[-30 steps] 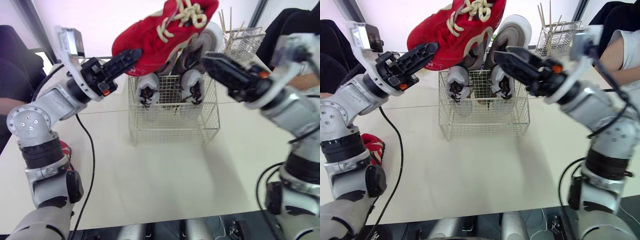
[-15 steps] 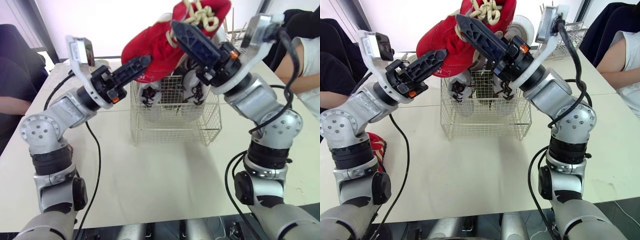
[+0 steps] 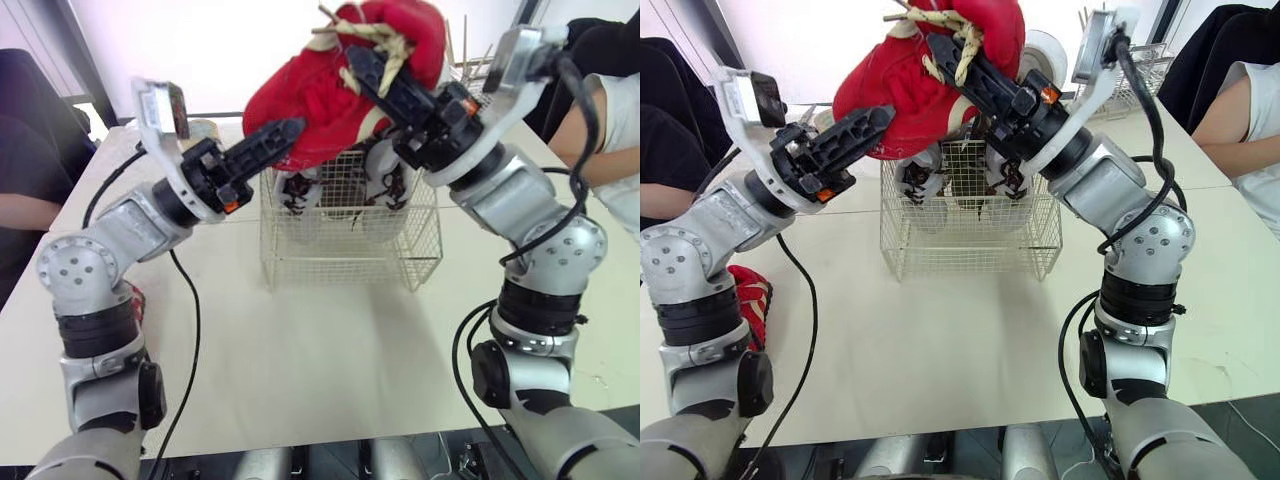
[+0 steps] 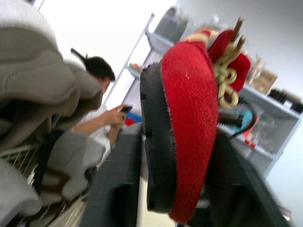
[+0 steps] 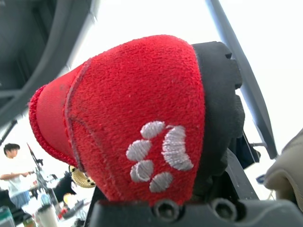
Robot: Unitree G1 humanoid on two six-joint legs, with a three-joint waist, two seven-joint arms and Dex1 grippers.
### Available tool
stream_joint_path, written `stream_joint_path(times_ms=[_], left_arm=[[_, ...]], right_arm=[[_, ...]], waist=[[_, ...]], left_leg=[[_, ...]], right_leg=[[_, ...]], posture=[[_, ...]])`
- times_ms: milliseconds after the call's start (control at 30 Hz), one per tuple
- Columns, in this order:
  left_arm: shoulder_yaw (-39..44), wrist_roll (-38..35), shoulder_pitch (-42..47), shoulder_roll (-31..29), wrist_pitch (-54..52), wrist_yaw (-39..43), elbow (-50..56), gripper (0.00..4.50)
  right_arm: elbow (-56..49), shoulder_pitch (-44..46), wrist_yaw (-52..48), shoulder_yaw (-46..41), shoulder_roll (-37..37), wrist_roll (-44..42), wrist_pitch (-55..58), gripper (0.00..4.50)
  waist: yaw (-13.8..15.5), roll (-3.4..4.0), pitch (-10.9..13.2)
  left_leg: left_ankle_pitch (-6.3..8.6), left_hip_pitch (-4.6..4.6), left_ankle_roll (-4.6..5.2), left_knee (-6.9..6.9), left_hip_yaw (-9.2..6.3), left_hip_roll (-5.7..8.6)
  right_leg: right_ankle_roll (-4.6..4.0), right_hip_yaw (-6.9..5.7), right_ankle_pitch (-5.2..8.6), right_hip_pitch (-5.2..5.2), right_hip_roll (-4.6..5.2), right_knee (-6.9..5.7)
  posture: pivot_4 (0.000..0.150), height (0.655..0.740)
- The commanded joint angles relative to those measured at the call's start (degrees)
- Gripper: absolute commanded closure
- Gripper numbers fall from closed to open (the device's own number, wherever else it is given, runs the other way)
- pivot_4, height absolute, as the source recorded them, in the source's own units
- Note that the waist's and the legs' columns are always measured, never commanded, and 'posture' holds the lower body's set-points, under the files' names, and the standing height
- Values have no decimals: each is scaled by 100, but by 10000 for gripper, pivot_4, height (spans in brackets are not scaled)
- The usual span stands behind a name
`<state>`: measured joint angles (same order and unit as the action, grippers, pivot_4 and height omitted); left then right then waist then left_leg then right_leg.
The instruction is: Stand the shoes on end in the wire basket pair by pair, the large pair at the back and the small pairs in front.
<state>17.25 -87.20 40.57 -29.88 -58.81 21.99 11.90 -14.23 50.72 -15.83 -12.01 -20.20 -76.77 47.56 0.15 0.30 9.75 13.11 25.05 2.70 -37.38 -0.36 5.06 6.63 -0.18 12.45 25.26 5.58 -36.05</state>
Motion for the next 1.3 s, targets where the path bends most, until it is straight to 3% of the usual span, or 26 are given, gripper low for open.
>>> stream_joint_path(times_ms=[33,100,200,300,400,700,867,1200,1300], left_arm=[[-163,603,-207,-581,-72,643,218,8456],[-291,1010,-330,-870,37,981,245,517],[-400,1663,-548,-1341,245,1551,245,517],[-344,2106,-657,-1707,451,1974,131,517],[-351,2394,-673,-1812,595,2152,90,517],[-284,2702,-690,-1716,697,2231,196,517],[-254,2688,-708,-1643,676,2157,255,517],[-272,2726,-695,-1532,673,2090,300,517],[-272,2751,-690,-1520,673,2077,307,0]], right_arm=[[-189,196,-438,-17,-459,15,172,37579],[-170,216,-654,22,-694,89,244,37579],[-91,252,-1667,295,-1560,756,322,37579],[404,335,-3621,976,-2844,2106,-289,37579],[783,479,-4823,1379,-3313,2790,-780,37579],[1867,557,-6360,2245,-3272,4948,-2712,37579],[2207,521,-6604,2330,-3077,5504,-3348,37579],[2308,313,-6971,2418,-2846,5931,-3552,37579],[2305,300,-7016,2381,-2798,5940,-3445,23299]], waist=[[-20,1,0],[-18,1,1],[-18,2,1],[13,0,4],[14,1,4],[-55,-1,5],[-74,-1,5],[-73,-1,5],[-69,-1,5]], left_leg=[[0,0,0,3,0,0],[2,0,4,7,0,0],[17,0,29,7,2,0],[21,1,35,8,5,-1],[24,0,40,8,5,-5],[21,9,27,19,5,-6],[21,12,7,20,5,-6],[16,12,-3,18,4,-5],[12,12,-7,18,4,-5]], right_leg=[[-1,0,0,2,0,1],[-4,0,2,1,0,4],[-8,-1,4,0,1,9],[-23,-2,13,-2,2,21],[-25,-5,14,-16,2,47],[-4,-3,1,-4,7,58],[-3,-3,1,1,7,56],[-3,-3,1,1,6,54],[-3,-3,1,1,6,53]], posture=[[1500,7400],[1500,7400],[1500,7400],[1500,7400],[1500,7400],[1500,7400],[1500,7400],[1500,7400],[1500,7400]])
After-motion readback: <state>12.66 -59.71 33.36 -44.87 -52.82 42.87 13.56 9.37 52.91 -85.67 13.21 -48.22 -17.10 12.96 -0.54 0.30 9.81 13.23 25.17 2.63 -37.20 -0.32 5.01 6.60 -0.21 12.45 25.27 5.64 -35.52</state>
